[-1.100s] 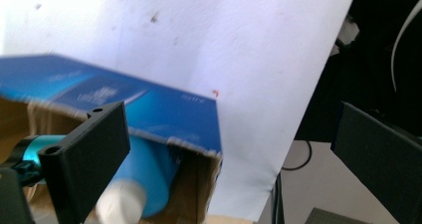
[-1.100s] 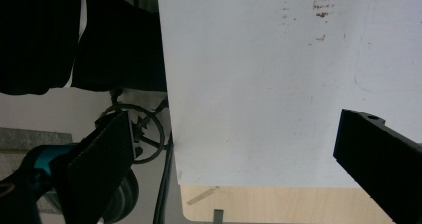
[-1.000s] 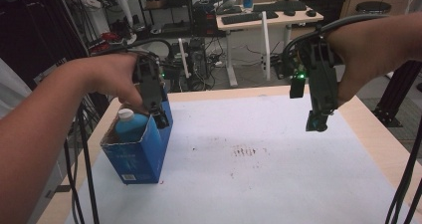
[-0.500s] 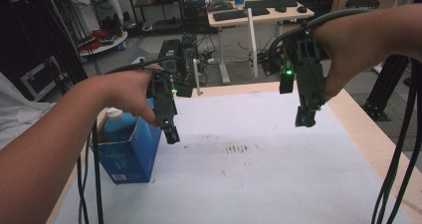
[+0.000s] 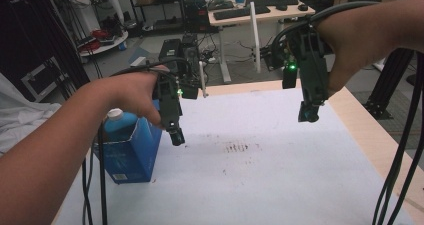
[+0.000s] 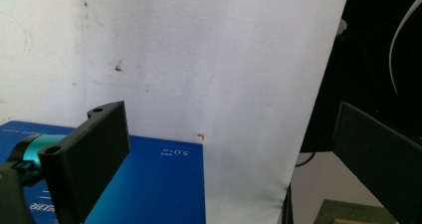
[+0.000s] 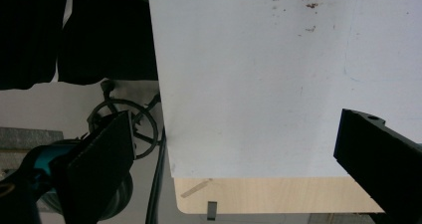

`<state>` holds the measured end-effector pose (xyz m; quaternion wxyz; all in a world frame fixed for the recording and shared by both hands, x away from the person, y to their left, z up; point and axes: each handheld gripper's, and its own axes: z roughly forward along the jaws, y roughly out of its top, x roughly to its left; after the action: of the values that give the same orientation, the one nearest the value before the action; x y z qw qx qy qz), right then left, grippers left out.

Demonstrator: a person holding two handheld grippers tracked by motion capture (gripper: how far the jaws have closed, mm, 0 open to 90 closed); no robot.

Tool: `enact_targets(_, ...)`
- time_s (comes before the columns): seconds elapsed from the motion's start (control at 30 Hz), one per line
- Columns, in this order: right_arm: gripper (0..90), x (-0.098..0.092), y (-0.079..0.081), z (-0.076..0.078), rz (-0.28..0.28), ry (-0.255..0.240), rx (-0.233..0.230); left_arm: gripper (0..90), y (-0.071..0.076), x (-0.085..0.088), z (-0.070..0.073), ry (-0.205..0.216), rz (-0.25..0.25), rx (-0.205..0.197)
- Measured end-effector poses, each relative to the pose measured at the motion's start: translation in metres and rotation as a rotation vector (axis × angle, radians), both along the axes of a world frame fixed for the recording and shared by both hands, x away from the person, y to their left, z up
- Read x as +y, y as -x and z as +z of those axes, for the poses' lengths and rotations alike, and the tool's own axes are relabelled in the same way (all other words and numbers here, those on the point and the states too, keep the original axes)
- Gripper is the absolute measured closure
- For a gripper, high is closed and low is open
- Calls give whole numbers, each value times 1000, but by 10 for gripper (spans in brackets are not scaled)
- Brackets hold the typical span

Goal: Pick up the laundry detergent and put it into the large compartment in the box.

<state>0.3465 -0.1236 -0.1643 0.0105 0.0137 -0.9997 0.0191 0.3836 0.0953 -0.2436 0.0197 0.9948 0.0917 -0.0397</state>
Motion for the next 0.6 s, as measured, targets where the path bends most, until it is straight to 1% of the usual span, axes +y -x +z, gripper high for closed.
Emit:
enact_targets(0.13, 18, 0, 2, 2, -3, -1, -1, 20, 1, 0, 3, 10, 2, -7)
enact_targets(0.37, 18, 0, 2, 1, -2, 6, 0, 20, 0, 2, 3, 4, 9, -8)
enact_targets(0.47, 18, -1, 2, 1, -6, 3, 0, 20, -2, 2, 2, 0, 2, -8)
enact_targets(0.53, 18, -1, 1, 0, -6, 2, 0, 20, -1, 2, 2, 1, 7, -5)
enact_targets(0.6, 18, 0, 2, 0, -9, 4, -1, 20, -2, 2, 2, 4, 9, -9)
